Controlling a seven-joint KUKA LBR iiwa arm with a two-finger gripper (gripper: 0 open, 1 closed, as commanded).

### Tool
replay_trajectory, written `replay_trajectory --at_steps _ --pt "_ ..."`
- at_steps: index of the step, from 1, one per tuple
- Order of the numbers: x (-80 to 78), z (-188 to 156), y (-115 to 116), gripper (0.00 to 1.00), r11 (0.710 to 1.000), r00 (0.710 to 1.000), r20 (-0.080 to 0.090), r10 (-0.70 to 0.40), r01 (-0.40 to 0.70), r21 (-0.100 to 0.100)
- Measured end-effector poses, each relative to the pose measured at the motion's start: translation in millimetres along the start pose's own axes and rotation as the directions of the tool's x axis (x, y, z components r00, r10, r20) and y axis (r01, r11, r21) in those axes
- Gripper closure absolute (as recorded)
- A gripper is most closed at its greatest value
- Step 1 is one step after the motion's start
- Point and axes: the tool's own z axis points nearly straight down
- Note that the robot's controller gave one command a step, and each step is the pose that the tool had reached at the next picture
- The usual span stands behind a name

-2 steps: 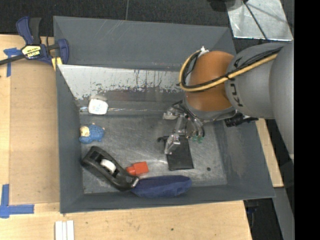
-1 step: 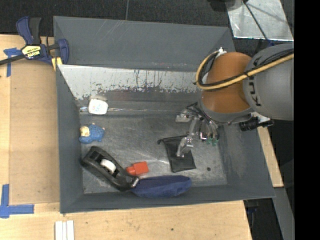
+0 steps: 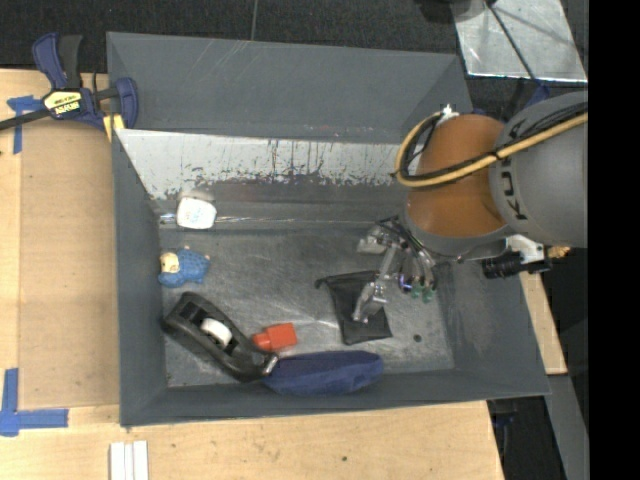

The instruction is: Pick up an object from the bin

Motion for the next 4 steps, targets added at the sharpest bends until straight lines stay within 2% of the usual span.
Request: replay_trajectory --at_steps 1,2,3,4 --pt "7.2 24.6 6.0 0.0 0.979 0.979 0.006 0.203 -0.203 -0.002" --pt "6.1 22.5 5.5 0.0 0.98 0.98 0.006 0.201 -0.201 -0.001" --pt "0.7 18.3 6.0 1.0 0.98 0.979 0.025 0.201 -0.201 -0.009" --pt "-0.7 3.9 6.1 1.0 0.98 0.98 0.009 0.198 -0.198 -0.004"
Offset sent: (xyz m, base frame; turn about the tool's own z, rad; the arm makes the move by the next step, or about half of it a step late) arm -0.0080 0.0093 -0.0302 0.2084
